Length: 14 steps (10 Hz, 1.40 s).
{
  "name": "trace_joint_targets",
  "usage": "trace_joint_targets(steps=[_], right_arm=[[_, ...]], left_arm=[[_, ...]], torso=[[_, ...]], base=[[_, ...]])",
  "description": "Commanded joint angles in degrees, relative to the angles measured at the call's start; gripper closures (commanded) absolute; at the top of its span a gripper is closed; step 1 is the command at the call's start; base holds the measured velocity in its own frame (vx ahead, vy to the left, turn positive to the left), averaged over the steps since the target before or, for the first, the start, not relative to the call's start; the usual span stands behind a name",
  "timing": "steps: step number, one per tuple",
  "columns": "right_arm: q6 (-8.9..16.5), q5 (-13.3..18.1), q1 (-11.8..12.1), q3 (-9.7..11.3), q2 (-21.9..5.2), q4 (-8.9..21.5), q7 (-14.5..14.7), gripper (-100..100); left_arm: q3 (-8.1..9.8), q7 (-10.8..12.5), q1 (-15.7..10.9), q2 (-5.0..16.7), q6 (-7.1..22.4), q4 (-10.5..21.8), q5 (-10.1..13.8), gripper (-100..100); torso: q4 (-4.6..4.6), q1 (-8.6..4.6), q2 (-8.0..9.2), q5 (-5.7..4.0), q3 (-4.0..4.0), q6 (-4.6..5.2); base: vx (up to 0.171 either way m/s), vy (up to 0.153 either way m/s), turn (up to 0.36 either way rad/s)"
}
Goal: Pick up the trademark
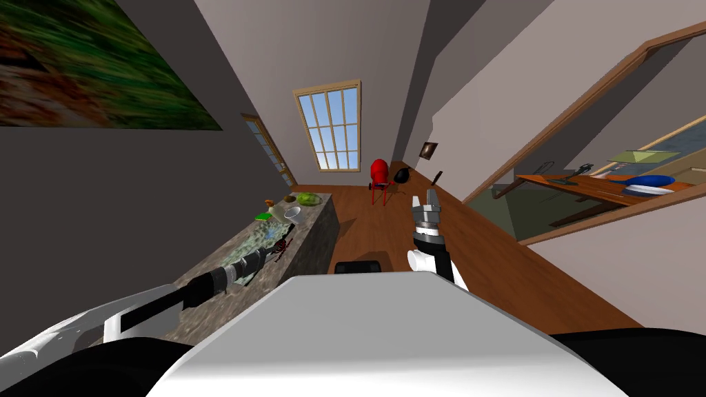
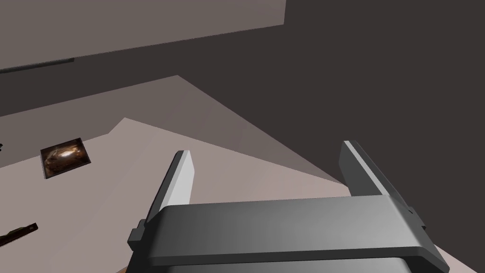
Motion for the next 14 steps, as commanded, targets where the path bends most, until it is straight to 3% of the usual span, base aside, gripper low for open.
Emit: trace_joint_targets(steps=[1, 2, 4, 5, 7, 8, 9, 10, 11, 12, 14], right_arm=[[0.0, 0.0, 0.0, 0.0, 0.0, 0.0, 0.0, 0], [0.0, 0.0, 0.0, 0.0, 0.0, 0.0, 0.0, 0], [0.0, 0.0, 0.0, 0.0, 0.0, 0.0, 0.0, 0], [0.0, 0.0, 0.0, 0.0, 0.0, 0.0, 0.0, 0], [0.0, 0.0, 0.0, 0.0, 0.0, 0.0, 0.0, 0], [0.0, 0.0, 0.0, 0.0, 0.0, 0.0, 0.0, 0], [0.0, 0.0, 0.0, 0.0, 0.0, 0.0, 0.0, 0], [0.0, 0.0, 0.0, 0.0, 0.0, 0.0, 0.0, 0], [0.0, 0.0, 0.0, 0.0, 0.0, 0.0, 0.0, 0], [0.0, 0.0, 0.0, 0.0, 0.0, 0.0, 0.0, 0], [0.0, 0.0, 0.0, 0.0, 0.0, 0.0, 0.0, 0]], left_arm=[[0.12, -2.8, 2.9, 0.2, -1.4, -0.6, 1.0, 100], [0.16, -4.7, 4.6, 0.8, -3.9, -1.3, 2.8, 100], [0.16, -6.4, 6.6, 0.8, -4.1, -1.3, 2.8, 100], [0.20, -8.8, 8.6, 1.3, -6.8, -2.0, 4.6, 100], [0.20, -10.1, 10.3, 1.3, -6.9, -2.0, 4.6, 100], [0.24, -12.8, 12.7, 1.9, -9.4, -2.7, 6.4, 100], [0.24, -13.7, 14.1, 1.9, -9.6, -2.7, 6.4, 100], [0.28, -16.1, 16.8, 2.4, -12.1, -3.4, 8.2, 100], [0.28, -17.3, 17.7, 2.4, -12.3, -3.4, 8.2, 100], [0.32, -18.8, 19.3, 3.0, -14.8, -4.2, 10.1, 100], [0.32, -21.1, 21.5, 3.0, -15.0, -4.2, 10.1, 100]], torso=[[0.00, 0.00, 0.00, 0.00, 0.00, 0.00], [-0.02, 0.07, 0.07, 0.06, 0.02, -0.01], [0.00, 0.13, 0.12, 0.07, 0.05, 0.00], [0.04, 0.14, 0.30, 0.08, 0.15, -0.01], [0.03, 0.18, 0.23, 0.09, 0.12, -0.04], [0.05, 0.14, 0.31, 0.10, 0.16, -0.01], [0.05, 0.13, 0.24, 0.08, 0.13, -0.06], [0.03, 0.14, 0.20, 0.11, 0.10, -0.03], [0.01, 0.21, 0.05, 0.12, 0.02, -0.04], [0.00, 0.21, 0.08, 0.13, 0.03, 0.00], [0.02, 0.21, 0.12, 0.14, 0.05, 0.00]], base=[[0.114, 0.016, 0.034], [0.126, 0.026, 0.095], [0.068, 0.015, 0.020], [0.076, 0.024, 0.070], [0.070, 0.013, 0.035], [0.086, 0.009, 0.068], [0.103, 0.006, 0.056], [0.148, 0.023, 0.098], [0.118, 0.018, 0.052], [0.122, 0.014, 0.086], [0.072, 0.012, 0.015]])
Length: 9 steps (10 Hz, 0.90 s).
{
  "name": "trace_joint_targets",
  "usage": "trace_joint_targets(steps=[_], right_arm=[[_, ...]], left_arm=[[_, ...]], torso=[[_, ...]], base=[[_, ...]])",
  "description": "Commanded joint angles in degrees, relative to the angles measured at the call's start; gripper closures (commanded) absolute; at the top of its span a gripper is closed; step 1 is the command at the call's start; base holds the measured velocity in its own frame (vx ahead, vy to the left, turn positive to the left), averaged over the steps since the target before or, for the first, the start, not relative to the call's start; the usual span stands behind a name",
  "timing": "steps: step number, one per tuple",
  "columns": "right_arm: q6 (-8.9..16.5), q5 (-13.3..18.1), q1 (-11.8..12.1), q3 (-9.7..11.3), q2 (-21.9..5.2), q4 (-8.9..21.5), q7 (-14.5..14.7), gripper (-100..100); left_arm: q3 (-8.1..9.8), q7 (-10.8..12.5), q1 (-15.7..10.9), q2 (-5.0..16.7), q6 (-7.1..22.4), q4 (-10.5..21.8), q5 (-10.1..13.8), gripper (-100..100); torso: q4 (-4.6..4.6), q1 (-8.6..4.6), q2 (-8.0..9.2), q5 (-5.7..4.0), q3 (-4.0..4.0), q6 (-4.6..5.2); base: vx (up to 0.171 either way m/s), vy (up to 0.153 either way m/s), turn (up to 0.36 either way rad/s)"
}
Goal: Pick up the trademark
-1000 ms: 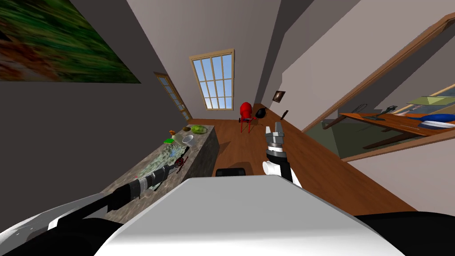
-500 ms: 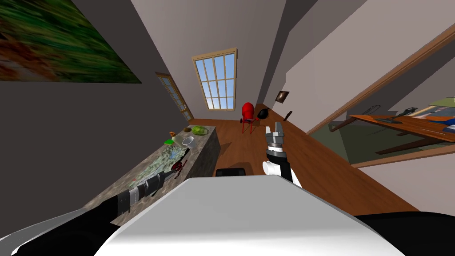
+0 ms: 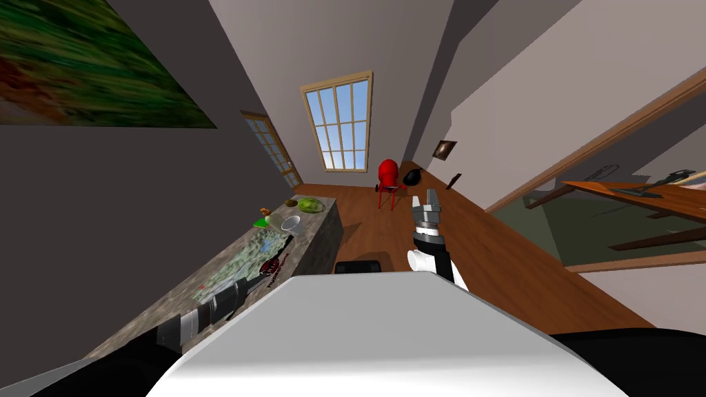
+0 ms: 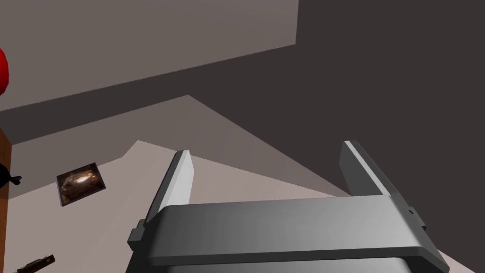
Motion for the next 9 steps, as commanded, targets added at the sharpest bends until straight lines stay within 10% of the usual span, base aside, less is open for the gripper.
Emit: trace_joint_targets(steps=[1, 6, 8, 9], right_arm=[[0.0, 0.0, 0.0, 0.0, 0.0, 0.0, 0.0, 0], [0.0, 0.0, 0.0, 0.0, 0.0, 0.0, 0.0, 0], [0.0, 0.0, 0.0, 0.0, 0.0, 0.0, 0.0, 0], [0.0, 0.0, 0.0, 0.0, 0.0, 0.0, 0.0, 0]], left_arm=[[0.02, -2.9, 2.9, 0.6, -2.7, -0.7, 1.9, 100], [0.10, -11.0, 11.5, 1.7, -8.1, -2.2, 5.5, 100], [0.13, -10.9, 11.4, 1.8, -8.1, -2.1, 5.5, 100], [0.15, -11.2, 11.5, 1.8, -8.1, -2.2, 5.5, 0]], torso=[[0.00, 0.00, 0.00, 0.00, 0.00, 0.00], [-0.02, 0.04, -0.21, 0.00, -0.10, -0.01], [0.02, 0.01, 0.00, 0.03, 0.00, 0.03], [0.05, 0.02, 0.13, 0.03, 0.09, 0.02]], base=[[0.088, -0.004, 0.082], [0.114, 0.013, 0.067], [0.029, -0.002, -0.005], [0.000, 0.000, 0.000]])
